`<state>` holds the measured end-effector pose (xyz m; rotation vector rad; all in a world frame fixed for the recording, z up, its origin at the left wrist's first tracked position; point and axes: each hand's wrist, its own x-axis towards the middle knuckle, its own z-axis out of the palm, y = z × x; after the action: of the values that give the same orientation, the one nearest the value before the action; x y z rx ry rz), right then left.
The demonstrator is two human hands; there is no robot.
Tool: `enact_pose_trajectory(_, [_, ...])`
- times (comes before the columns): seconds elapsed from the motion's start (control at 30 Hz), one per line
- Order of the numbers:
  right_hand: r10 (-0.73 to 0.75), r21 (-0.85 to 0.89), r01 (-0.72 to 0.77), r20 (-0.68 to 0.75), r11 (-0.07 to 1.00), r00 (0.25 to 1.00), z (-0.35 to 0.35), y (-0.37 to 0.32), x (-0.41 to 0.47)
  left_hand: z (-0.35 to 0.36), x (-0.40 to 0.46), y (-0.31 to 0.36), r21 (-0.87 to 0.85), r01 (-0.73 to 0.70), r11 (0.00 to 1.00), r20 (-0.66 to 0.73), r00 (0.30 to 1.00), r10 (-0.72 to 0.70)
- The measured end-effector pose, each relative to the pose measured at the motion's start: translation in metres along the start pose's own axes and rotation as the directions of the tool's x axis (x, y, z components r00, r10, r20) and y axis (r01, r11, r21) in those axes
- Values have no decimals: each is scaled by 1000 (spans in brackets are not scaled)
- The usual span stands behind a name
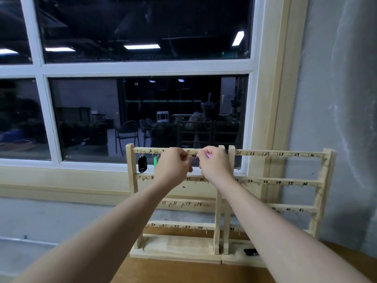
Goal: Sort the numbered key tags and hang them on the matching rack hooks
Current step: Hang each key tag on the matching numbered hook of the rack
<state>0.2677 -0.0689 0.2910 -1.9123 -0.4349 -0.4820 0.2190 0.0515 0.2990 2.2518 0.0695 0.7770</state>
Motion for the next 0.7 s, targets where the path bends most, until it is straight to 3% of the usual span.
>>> enact_pose_trajectory(0.37, [2, -155, 2, 26, 988, 1000, 5, 8, -16, 0, -10, -10, -11, -2, 1000, 31, 1000, 3])
enact_pose_trajectory(0.7, [38, -72, -31, 98, 997, 994, -32, 37, -61, 18, -40, 0, 47, -12, 999, 123, 992, 6])
